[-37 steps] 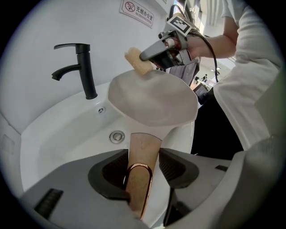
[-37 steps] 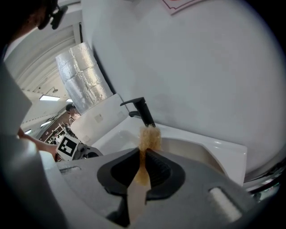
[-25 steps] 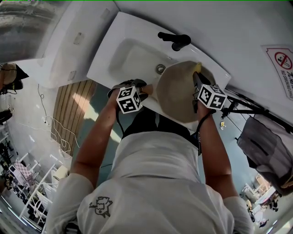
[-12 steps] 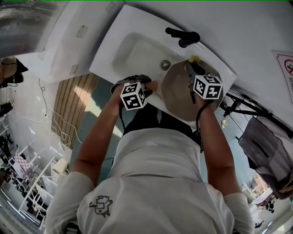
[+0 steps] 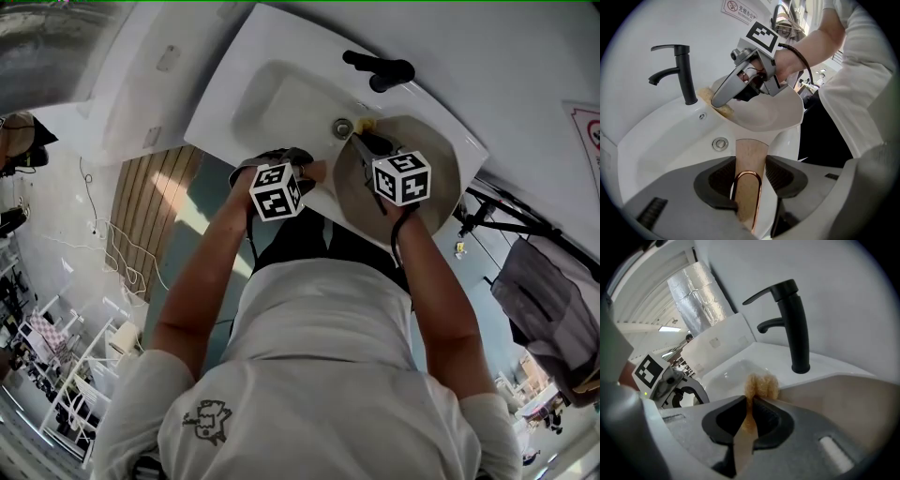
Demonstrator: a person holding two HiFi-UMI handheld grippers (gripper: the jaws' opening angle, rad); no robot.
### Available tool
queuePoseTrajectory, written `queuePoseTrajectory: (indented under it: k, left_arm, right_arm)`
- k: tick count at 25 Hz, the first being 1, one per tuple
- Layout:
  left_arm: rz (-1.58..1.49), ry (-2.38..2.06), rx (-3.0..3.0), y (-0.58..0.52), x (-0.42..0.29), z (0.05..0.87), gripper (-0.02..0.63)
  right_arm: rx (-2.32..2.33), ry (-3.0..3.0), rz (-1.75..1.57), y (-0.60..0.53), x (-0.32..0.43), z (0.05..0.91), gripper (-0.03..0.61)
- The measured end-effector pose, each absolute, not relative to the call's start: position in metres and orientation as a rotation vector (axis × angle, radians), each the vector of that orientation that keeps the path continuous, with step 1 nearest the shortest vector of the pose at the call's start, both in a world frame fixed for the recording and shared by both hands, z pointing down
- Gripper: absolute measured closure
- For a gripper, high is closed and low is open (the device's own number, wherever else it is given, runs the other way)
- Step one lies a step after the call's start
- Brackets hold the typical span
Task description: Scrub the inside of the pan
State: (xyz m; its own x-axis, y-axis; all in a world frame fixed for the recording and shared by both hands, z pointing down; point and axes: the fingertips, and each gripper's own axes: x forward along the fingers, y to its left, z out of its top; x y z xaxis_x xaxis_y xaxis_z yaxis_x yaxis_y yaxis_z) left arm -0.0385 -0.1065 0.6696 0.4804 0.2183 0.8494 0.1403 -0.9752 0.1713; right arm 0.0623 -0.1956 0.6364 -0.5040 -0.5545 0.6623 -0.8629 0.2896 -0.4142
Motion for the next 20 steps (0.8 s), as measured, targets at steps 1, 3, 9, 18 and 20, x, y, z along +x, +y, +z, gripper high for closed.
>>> queuePoseTrajectory:
  k: [1, 3, 9, 18, 20]
  left_arm:
    - [1.53, 0.32, 2.634, -0.106, -0.038, 0.67, 0.419]
    - [1.529, 0.32, 2.632, -0.106, -0.038, 0.669, 0.419]
    - [1.531, 0.316, 2.628, -0.106, -0.037, 0.669, 0.417]
    - [1.54, 0.311, 2.622, -0.106, -0.038, 0.67, 0.417]
    - [1.543, 0.306, 2.617, -0.105, -0.037, 0.669, 0.417]
  right_arm:
    - [1.262, -2.178, 1.075, -0.194, 0.059, 0.636, 0.536]
    - [1.219, -2.2, 1.095, -0.189, 0.052, 0.635, 0.537]
    - [0.993, -2.25, 1.077, -0.163, 0.026, 0.636, 0.537]
    - [0.707, -2.295, 1.152, -0.115, -0.007, 0.638, 0.537]
    - [0.67, -2.294, 1.163, -0.107, -0.009, 0.637, 0.537]
